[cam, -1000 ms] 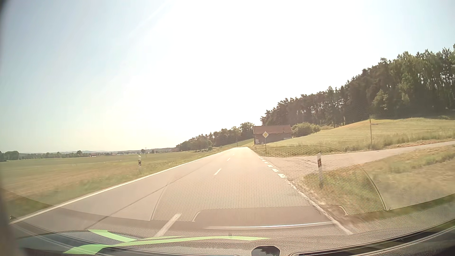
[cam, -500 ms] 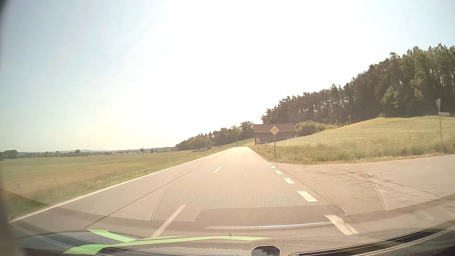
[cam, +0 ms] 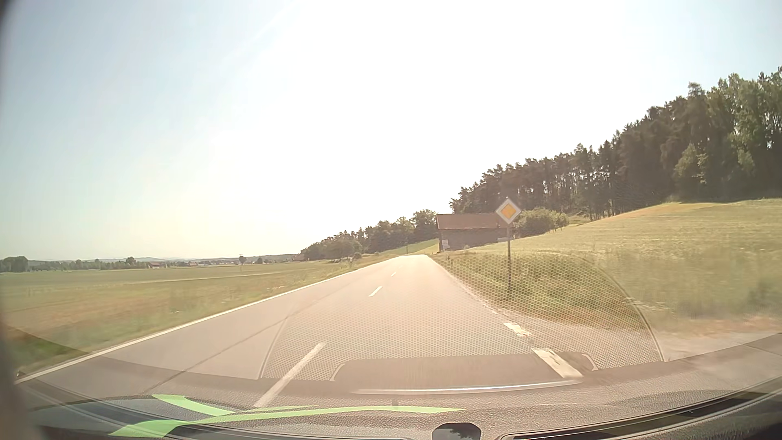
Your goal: Follow the waypoints while adhering to traffic rules and regulations
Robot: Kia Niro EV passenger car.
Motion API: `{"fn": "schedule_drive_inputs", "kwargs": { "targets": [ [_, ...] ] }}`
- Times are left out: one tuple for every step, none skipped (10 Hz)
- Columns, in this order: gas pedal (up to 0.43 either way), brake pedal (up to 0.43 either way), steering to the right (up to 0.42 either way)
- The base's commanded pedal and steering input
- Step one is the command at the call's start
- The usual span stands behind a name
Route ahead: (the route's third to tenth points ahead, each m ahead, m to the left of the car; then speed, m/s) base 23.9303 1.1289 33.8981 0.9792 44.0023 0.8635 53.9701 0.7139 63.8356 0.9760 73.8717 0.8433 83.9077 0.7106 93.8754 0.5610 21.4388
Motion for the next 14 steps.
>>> {"fn": "schedule_drive_inputs", "kwargs": {
  "targets": [
    [0.26, 0.0, -0.003],
    [0.26, 0.0, -0.003],
    [0.26, 0.0, -0.003],
    [0.248, 0.0, -0.003],
    [0.24, 0.0, -0.004],
    [0.24, 0.0, -0.004],
    [0.248, 0.0, -0.004],
    [0.26, 0.0, -0.005],
    [0.268, 0.0, -0.004],
    [0.268, 0.0, -0.004],
    [0.28, 0.0, -0.004],
    [0.28, 0.0, -0.005],
    [0.287, 0.0, -0.004],
    [0.287, 0.0, -0.004]
  ]
}}
